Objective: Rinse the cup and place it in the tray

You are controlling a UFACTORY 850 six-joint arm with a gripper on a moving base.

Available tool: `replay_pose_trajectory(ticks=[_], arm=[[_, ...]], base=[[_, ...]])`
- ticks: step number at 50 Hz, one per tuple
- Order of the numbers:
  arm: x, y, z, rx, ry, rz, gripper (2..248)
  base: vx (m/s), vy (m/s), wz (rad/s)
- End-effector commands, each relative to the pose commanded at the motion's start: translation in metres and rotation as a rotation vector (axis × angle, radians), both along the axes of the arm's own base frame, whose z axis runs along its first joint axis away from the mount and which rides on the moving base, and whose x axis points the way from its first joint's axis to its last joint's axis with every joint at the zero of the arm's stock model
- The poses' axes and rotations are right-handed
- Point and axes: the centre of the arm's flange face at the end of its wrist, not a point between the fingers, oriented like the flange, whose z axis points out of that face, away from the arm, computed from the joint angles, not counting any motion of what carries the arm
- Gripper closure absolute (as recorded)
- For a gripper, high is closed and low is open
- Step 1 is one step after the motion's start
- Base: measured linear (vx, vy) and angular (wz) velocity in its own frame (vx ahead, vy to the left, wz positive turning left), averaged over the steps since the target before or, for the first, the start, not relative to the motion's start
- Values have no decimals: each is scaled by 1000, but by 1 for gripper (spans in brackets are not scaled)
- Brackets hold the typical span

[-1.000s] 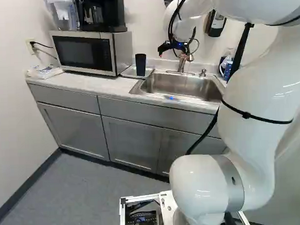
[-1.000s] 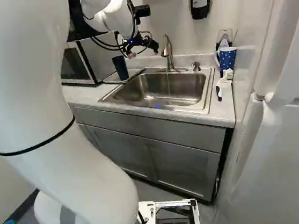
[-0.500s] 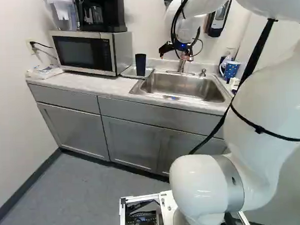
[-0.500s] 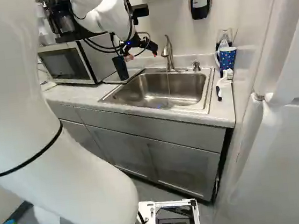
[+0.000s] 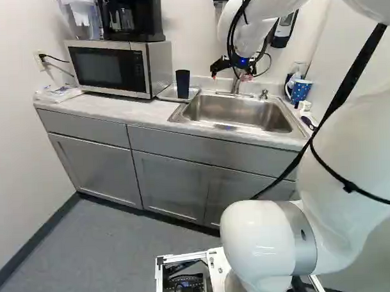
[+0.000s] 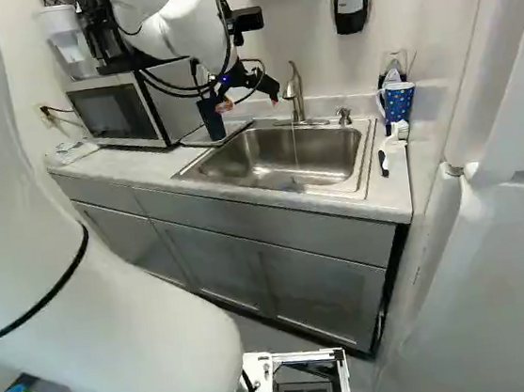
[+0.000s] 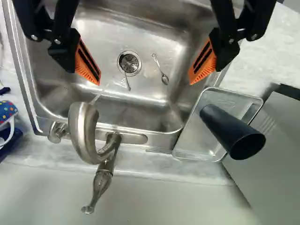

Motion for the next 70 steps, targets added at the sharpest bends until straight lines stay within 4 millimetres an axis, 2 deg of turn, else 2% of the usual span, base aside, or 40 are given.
replay_pose_trajectory(ticks=[44, 70], arm=[[-12, -24, -7, 18, 109, -57, 3], [-12, -24, -7, 18, 109, -58, 3]], base=[[0, 0, 0], [0, 0, 0]])
